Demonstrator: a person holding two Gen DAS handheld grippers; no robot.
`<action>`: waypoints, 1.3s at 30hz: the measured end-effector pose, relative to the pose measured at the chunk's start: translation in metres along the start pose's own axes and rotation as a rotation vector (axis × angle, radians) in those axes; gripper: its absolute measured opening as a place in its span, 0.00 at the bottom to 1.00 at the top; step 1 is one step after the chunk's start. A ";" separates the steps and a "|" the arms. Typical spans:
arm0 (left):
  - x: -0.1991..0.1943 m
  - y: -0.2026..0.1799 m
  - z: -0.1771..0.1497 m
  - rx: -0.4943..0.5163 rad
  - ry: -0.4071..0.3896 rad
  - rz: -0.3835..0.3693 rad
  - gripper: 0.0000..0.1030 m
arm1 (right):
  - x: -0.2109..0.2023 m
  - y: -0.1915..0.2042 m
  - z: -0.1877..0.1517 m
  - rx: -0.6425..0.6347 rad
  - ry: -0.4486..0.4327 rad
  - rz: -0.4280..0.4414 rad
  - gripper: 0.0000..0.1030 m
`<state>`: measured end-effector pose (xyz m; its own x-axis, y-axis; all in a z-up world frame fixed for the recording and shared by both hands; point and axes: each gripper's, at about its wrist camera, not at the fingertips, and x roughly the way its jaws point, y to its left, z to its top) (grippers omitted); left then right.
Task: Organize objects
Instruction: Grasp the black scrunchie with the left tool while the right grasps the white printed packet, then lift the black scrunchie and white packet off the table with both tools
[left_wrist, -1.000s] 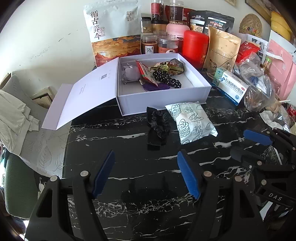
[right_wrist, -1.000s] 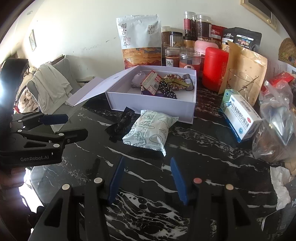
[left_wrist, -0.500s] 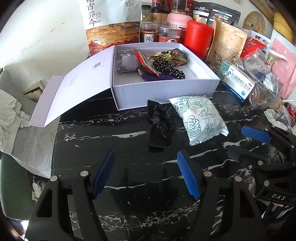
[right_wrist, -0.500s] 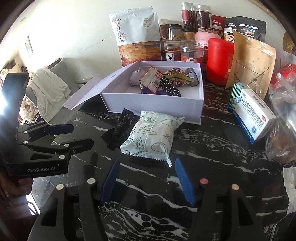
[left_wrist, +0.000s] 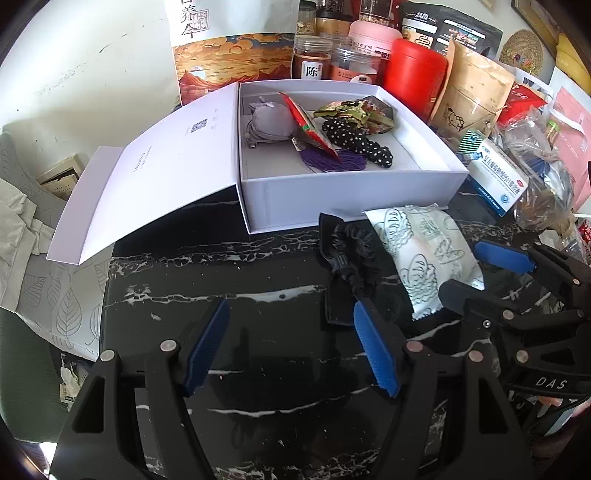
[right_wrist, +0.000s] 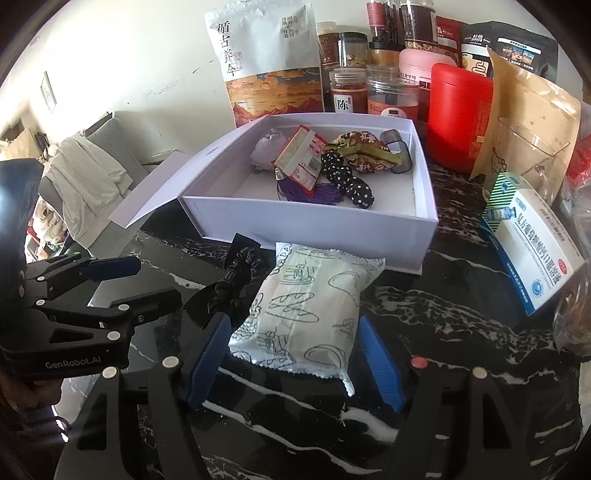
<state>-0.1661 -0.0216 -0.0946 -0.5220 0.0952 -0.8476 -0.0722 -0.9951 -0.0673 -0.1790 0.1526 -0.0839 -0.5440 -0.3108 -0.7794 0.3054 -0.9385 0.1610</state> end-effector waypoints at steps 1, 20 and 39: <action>0.002 0.001 0.001 -0.001 0.001 0.000 0.67 | 0.003 0.000 0.001 0.001 0.005 -0.003 0.70; 0.032 -0.010 0.021 0.027 0.008 -0.109 0.67 | 0.021 -0.022 0.006 0.038 0.046 0.037 0.61; 0.056 -0.046 0.026 0.038 0.041 -0.109 0.34 | -0.007 -0.038 -0.023 0.045 0.040 0.015 0.57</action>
<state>-0.2139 0.0307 -0.1256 -0.4740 0.2010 -0.8573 -0.1590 -0.9771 -0.1412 -0.1690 0.1937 -0.0983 -0.5079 -0.3190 -0.8002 0.2769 -0.9401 0.1990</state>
